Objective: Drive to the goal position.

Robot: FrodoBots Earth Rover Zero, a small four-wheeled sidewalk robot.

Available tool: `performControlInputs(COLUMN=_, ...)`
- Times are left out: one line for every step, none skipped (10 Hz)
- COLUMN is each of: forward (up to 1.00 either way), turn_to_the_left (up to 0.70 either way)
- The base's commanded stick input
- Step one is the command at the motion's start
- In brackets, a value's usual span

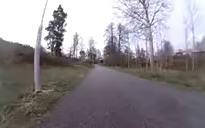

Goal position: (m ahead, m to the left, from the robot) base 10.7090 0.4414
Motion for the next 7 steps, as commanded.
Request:
performControlInputs(forward=0.70, turn_to_the_left=0.00)
performControlInputs(forward=0.70, turn_to_the_left=0.00)
performControlInputs(forward=0.70, turn_to_the_left=0.00)
performControlInputs(forward=0.70, turn_to_the_left=0.00)
performControlInputs(forward=0.70, turn_to_the_left=0.00)
performControlInputs(forward=0.70, turn_to_the_left=0.00)
performControlInputs(forward=0.70, turn_to_the_left=0.00)
